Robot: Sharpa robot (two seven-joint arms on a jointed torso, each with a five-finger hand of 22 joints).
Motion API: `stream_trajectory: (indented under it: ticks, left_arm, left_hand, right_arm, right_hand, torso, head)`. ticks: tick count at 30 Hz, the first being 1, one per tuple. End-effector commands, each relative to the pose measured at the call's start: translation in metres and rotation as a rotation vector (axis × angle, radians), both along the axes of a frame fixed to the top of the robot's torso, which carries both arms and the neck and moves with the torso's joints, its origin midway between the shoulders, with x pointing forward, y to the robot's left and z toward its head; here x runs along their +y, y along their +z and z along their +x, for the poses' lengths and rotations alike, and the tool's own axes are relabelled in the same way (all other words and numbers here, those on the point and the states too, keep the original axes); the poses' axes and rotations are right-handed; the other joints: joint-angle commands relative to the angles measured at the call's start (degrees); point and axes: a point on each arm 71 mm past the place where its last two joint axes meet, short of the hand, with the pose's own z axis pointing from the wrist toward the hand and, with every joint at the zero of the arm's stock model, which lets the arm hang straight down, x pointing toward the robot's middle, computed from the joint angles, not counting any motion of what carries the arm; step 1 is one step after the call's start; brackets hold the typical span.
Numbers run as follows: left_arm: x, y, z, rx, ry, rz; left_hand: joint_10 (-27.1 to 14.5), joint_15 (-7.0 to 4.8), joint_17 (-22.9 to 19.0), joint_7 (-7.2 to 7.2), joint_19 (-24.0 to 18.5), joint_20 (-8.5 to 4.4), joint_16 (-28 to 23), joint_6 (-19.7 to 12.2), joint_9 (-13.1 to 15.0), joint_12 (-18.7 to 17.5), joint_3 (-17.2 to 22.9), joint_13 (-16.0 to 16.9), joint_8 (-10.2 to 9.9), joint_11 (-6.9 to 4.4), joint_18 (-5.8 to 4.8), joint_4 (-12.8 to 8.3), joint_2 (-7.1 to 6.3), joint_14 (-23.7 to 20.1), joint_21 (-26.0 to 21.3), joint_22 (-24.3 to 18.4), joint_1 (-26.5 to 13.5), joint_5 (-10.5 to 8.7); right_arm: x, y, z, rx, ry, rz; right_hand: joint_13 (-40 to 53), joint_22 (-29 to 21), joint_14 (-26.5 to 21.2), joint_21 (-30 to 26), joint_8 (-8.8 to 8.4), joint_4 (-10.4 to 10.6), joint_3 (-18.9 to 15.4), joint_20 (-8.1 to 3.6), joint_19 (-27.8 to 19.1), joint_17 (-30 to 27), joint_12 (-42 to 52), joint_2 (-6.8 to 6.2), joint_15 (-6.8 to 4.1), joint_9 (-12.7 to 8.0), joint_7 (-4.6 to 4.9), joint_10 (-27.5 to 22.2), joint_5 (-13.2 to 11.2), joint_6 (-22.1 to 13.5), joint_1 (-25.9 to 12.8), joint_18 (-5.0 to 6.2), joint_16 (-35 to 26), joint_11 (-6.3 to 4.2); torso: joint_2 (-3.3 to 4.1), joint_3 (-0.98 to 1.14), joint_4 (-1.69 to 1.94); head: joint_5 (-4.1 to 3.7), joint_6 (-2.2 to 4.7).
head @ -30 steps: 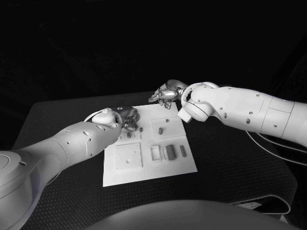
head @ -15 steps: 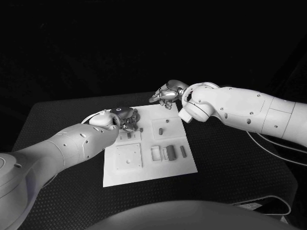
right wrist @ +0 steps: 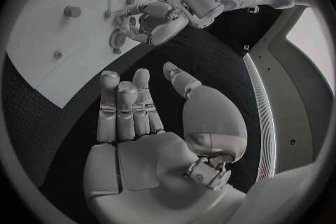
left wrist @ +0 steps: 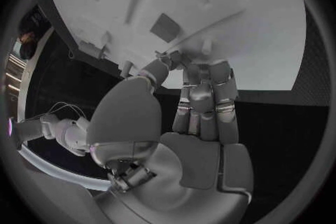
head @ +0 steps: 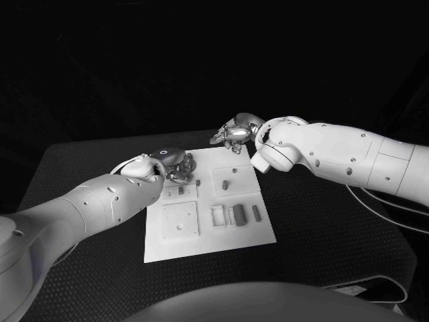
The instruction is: Assemble the parts on the task board
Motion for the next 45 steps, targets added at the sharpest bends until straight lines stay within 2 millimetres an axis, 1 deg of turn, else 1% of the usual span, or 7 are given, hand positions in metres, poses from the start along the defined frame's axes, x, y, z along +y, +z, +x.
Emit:
stream_trajectory:
  ticks: [1, 12, 24, 32, 38, 42, 45]
  left_arm:
    - [-0.001, 0.006, 0.002, -0.038, -0.004, -0.040]
    - [-0.001, 0.015, 0.004, -0.038, 0.011, -0.082]
    - [-0.004, 0.029, 0.005, -0.037, 0.012, -0.134]
    - [-0.009, 0.045, 0.002, -0.038, 0.000, -0.192]
    - [-0.009, 0.057, 0.001, -0.047, -0.011, -0.213]
    - [-0.010, 0.066, 0.000, -0.053, -0.023, -0.226]
    - [-0.011, 0.072, -0.001, -0.058, -0.029, -0.238]
  left_hand:
    - [0.1, -0.08, 0.1, 0.16, 0.3, -0.34, 0.1, -0.2, -0.1, -0.3, 0.0, 0.1, -0.2, 0.10, 1.22, -0.2, 0.72, 0.5, 0.4, 1.1, 0.1, -0.09]
    - [0.1, -0.08, 0.1, 0.18, 0.4, -0.36, 0.1, -0.2, -0.1, -0.4, 0.0, 0.1, -0.2, 0.11, 1.21, -0.2, 0.83, 0.5, 0.4, 1.1, 0.0, -0.07]
    - [0.1, -0.05, 0.1, 0.22, 0.4, -0.37, 0.0, -0.4, -0.2, -0.5, 0.1, 0.2, -0.3, 0.14, 1.19, -0.1, 1.05, 0.6, 0.3, 1.1, -0.1, -0.05]
    - [0.2, -0.05, 0.1, 0.21, 0.5, -0.39, 0.0, -0.4, -0.2, -0.5, 0.1, 0.3, -0.3, 0.14, 1.19, -0.1, 1.14, 0.7, 0.4, 1.1, -0.1, -0.01]
    - [0.2, -0.06, 0.1, 0.21, 0.5, -0.39, 0.0, -0.3, -0.2, -0.5, 0.1, 0.3, -0.3, 0.13, 1.20, -0.1, 1.17, 0.7, 0.4, 1.1, -0.1, 0.00]
    - [0.3, -0.06, 0.1, 0.20, 0.5, -0.40, 0.0, -0.3, -0.2, -0.5, 0.1, 0.3, -0.3, 0.13, 1.20, -0.1, 1.18, 0.8, 0.4, 1.1, -0.1, 0.01]
    - [0.3, -0.06, 0.1, 0.20, 0.6, -0.40, 0.0, -0.3, -0.2, -0.5, 0.1, 0.3, -0.3, 0.12, 1.20, -0.1, 1.19, 0.8, 0.4, 1.1, -0.2, 0.00]
  right_arm:
    - [0.001, 0.001, 0.000, -0.010, 0.013, -0.002]
    - [-0.001, 0.000, 0.001, -0.008, 0.010, -0.005]
    - [-0.003, -0.002, 0.006, -0.002, -0.001, -0.011]
    - [0.001, -0.004, 0.009, 0.000, -0.003, -0.010]
    - [0.003, -0.007, 0.013, -0.021, 0.017, -0.050]
    - [0.005, -0.013, 0.013, -0.005, 0.022, -0.055]
    - [0.007, -0.017, 0.013, 0.013, 0.022, -0.042]
  right_hand:
    - [-0.1, 0.7, 0.0, -0.2, 0.28, -0.2, 0.2, -0.30, 0.3, -0.1, 0.3, -0.21, -0.27, 0.0, 0.43, -0.2, 0.1, -0.1, -0.5, 1.74, 0.1, -0.09]
    - [-0.1, 0.7, 0.0, -0.2, 0.28, -0.2, 0.2, -0.30, 0.3, -0.1, 0.3, -0.22, -0.27, 0.0, 0.43, -0.2, 0.1, -0.1, -0.6, 1.74, 0.1, -0.09]
    - [-0.1, 0.7, 0.0, -0.2, 0.28, -0.3, 0.2, -0.32, 0.3, -0.1, 0.4, -0.22, -0.28, 0.0, 0.43, -0.2, 0.1, -0.1, -0.5, 1.74, 0.1, -0.09]
    - [-0.1, 0.7, 0.0, -0.2, 0.29, -0.3, 0.2, -0.32, 0.2, -0.1, 0.4, -0.29, -0.27, 0.0, 0.43, -0.2, 0.1, -0.1, -0.5, 1.74, 0.1, -0.09]
    - [-0.1, 0.7, 0.0, -0.2, 0.29, -0.4, 0.3, -0.32, 0.2, -0.1, 0.4, -0.32, -0.28, 0.0, 0.43, -0.2, 0.1, -0.1, -0.4, 1.74, 0.0, -0.09]
    - [-0.2, 0.7, -0.1, -0.3, 0.25, -0.5, 0.2, -0.29, 0.1, -0.1, 0.3, -0.47, -0.25, 0.0, 0.46, -0.3, 0.1, -0.2, -0.4, 1.74, 0.0, -0.06]
    - [-0.2, 0.7, -0.1, -0.3, 0.22, -0.4, 0.2, -0.26, 0.1, -0.1, 0.3, -0.54, -0.22, -0.1, 0.49, -0.4, 0.1, -0.2, -0.5, 1.74, 0.0, -0.04]
  torso:
    - [0.01, 0.01, -0.04]
    - [0.01, 0.02, -0.04]
    - [-0.02, -0.01, 0.08]
    - [-0.12, -0.03, 0.15]
    - [-0.41, -0.10, 0.26]
    - [-0.53, -0.07, 0.26]
    - [-0.74, -0.11, 0.41]
  head:
    - [0.11, 0.10]
    - [0.22, 0.18]
    - [0.67, 0.47]
    - [1.15, 0.89]
    - [1.17, 1.10]
    - [1.36, 1.37]
    - [1.33, 1.45]
